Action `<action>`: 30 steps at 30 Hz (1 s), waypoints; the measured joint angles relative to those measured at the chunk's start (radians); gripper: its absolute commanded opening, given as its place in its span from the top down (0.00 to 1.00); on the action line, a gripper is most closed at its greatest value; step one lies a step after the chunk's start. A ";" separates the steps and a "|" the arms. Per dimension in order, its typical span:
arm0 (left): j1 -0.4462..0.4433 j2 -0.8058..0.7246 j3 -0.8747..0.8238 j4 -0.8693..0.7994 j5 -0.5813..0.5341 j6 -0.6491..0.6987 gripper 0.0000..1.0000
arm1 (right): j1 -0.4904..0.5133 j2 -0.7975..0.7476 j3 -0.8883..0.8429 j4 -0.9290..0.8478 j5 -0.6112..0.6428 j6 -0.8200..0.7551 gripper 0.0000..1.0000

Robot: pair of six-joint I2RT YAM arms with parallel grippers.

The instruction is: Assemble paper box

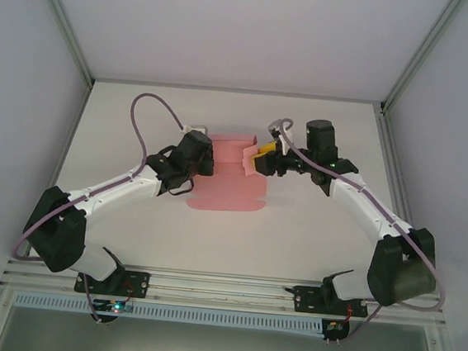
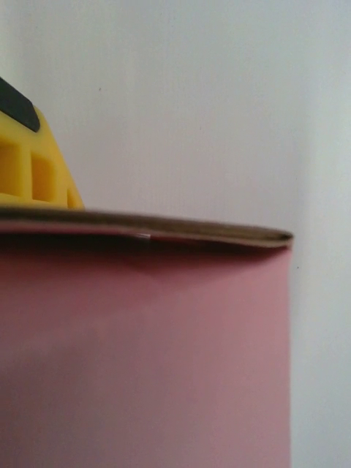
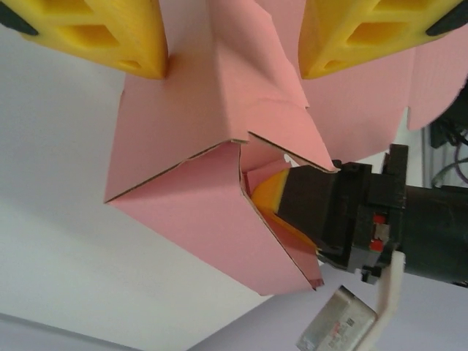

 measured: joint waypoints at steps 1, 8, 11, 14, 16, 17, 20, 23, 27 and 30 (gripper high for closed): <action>0.003 0.000 0.000 -0.004 -0.001 0.000 1.00 | 0.011 0.006 0.006 -0.002 0.024 -0.001 0.58; 0.012 0.000 0.000 -0.017 -0.015 -0.001 1.00 | 0.135 0.014 0.044 -0.024 0.393 -0.003 0.68; 0.012 0.000 0.000 -0.016 -0.014 -0.001 1.00 | 0.186 0.029 0.057 -0.023 0.554 0.009 0.63; 0.012 0.000 0.000 -0.018 -0.012 -0.001 1.00 | 0.207 0.060 0.060 -0.017 0.643 0.019 0.71; 0.012 0.000 0.000 -0.023 -0.010 0.000 1.00 | 0.215 0.077 0.060 -0.007 0.685 0.032 0.80; 0.012 0.000 0.000 -0.027 -0.010 0.000 1.00 | 0.221 0.084 0.060 0.000 0.711 0.033 0.86; 0.012 0.000 0.000 -0.030 -0.006 -0.004 1.00 | 0.247 0.092 0.062 0.018 0.802 0.046 1.00; 0.011 0.000 0.000 -0.016 -0.003 -0.015 1.00 | 0.282 0.101 0.082 0.018 0.926 0.058 1.00; 0.011 0.000 0.000 0.013 -0.003 -0.036 1.00 | 0.336 0.146 0.136 0.003 1.139 0.064 1.00; 0.011 0.000 0.000 0.029 0.000 -0.051 1.00 | 0.369 0.195 0.179 -0.015 1.291 0.080 1.00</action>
